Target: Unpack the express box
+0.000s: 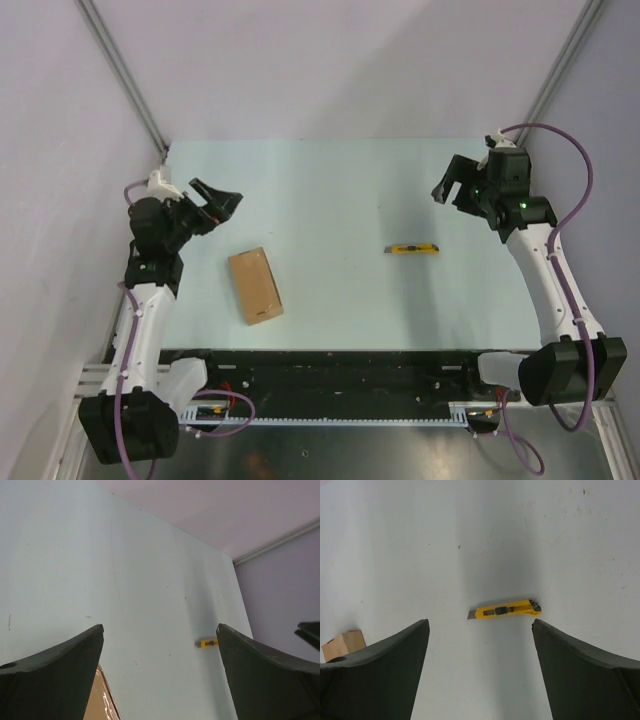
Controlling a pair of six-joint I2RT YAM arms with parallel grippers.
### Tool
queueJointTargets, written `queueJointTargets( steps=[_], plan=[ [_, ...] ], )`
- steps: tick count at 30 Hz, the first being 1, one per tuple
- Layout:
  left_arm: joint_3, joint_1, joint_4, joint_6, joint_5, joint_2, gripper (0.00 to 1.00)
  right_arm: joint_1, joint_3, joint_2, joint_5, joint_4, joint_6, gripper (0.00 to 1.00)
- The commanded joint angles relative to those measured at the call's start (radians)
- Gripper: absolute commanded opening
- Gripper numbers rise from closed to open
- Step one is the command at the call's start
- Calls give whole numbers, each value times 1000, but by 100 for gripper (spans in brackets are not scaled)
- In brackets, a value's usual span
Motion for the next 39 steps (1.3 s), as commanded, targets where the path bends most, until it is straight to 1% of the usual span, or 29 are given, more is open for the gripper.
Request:
queueJointTargets(
  steps=[1,2,3,6,7,8,10,11,13,14,15,16,18,20,21,22,23,25,26,27,28,29,32,33,34,39],
  plan=[
    [31,4,-82,-160,-255,-35,100,19,32,4,5,-16,-14,93],
    [57,4,-121,-267,-329,-34,100,25,30,3,10,-16,-20,98],
    [72,21,-162,-316,-362,-34,100,34,30,3,14,-17,-40,98],
    [137,43,-233,-395,-379,-27,100,101,19,-16,59,3,-91,100],
    [149,44,-242,-398,-371,-24,100,162,18,-19,77,7,-124,99],
    [178,43,-244,-328,-354,-20,100,190,18,-20,143,15,-143,100],
    [191,44,-241,-272,-319,-9,100,242,16,-10,166,15,-173,99],
    [191,44,-238,-204,-266,0,100,278,15,-1,169,9,-172,99],
    [180,44,-200,-148,-191,32,100,304,5,33,165,1,-161,97],
    [172,44,-187,-95,-88,43,100,322,2,45,171,-7,-137,97],
    [169,46,-181,-72,-51,51,100,327,1,59,184,-13,-116,96],
    [166,44,-178,-58,-8,69,100,333,-4,88,204,-22,-88,94],
    [157,44,-177,-19,67,81,100,335,-14,110,276,-39,13,93],
    [146,35,-175,7,107,97,100,336,-40,136,333,-42,81,93],
    [143,29,-175,14,141,101,100,336,-48,144,346,-43,146,92],
    [142,18,-175,22,153,103,100,335,-56,151,358,-43,179,91],
    [139,-11,-175,39,161,108,100,335,-71,168,388,-48,219,91],
    [139,-55,-177,60,144,111,100,326,-91,184,421,-54,338,91],
    [140,-100,-175,80,128,111,100,316,-111,194,424,-54,375,91],
    [139,-143,-175,88,111,109,100,306,-123,200,422,-59,462,91],
    [139,-166,-174,93,77,111,100,281,-134,202,416,-56,499,89],
    [140,-212,-174,108,65,111,100,270,-145,205,403,-50,535,89],
    [142,-272,-177,122,3,121,100,237,-183,210,381,-37,691,84],
    [143,-279,-177,125,2,130,100,237,-186,214,387,-40,733,84],
    [145,-286,-177,133,0,138,100,235,-188,219,393,-43,815,84],
    [166,-310,-177,148,-9,173,99,233,-191,272,416,-57,995,80]
  ],
)
